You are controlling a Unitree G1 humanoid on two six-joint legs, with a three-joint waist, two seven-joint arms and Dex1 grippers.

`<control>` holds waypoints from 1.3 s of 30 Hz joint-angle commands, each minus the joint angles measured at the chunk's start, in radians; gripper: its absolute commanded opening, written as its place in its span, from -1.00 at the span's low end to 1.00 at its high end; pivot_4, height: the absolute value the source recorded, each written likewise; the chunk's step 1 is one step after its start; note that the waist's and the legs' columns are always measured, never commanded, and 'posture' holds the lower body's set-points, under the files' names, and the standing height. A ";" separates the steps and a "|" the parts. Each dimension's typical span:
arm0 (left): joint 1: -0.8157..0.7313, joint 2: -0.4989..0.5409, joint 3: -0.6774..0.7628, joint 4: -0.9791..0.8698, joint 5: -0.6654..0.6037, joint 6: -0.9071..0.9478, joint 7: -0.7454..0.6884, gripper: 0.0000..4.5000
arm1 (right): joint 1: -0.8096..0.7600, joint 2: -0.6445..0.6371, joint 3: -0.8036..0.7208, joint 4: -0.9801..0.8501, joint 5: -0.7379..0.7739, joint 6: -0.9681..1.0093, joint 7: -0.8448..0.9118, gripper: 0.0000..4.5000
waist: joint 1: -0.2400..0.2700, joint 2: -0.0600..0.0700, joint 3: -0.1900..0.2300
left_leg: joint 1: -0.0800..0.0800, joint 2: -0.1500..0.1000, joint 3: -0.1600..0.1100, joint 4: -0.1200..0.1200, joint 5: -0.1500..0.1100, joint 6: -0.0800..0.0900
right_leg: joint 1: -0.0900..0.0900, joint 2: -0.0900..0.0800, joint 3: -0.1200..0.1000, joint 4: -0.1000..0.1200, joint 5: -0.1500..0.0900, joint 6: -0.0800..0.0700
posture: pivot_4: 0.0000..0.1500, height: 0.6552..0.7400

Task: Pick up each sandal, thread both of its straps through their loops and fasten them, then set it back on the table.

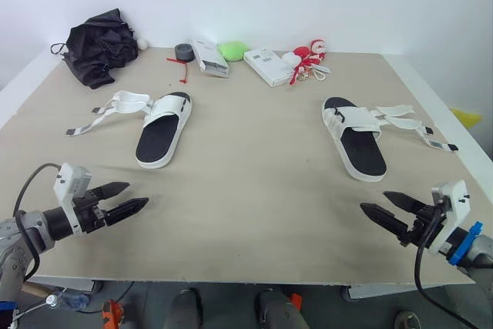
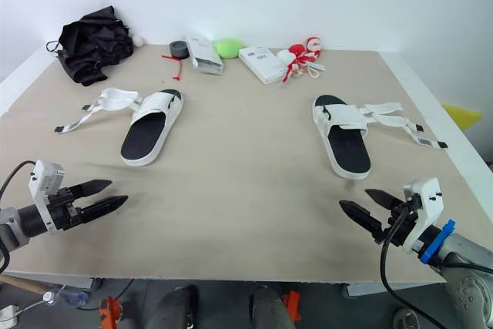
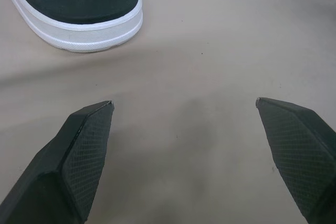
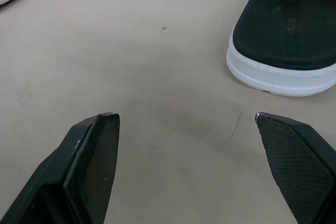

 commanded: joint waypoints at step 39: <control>-0.618 -0.356 -0.395 0.156 0.204 -0.201 0.070 1.00 | -0.692 0.142 0.296 0.459 -0.293 -0.064 -0.416 0.97 | 0.001 -0.001 -0.001 | -0.003 -0.003 -0.001 0.007 0.003 0.004 | 0.002 0.004 0.007 0.001 0.011 0.012 | 1.00 0.82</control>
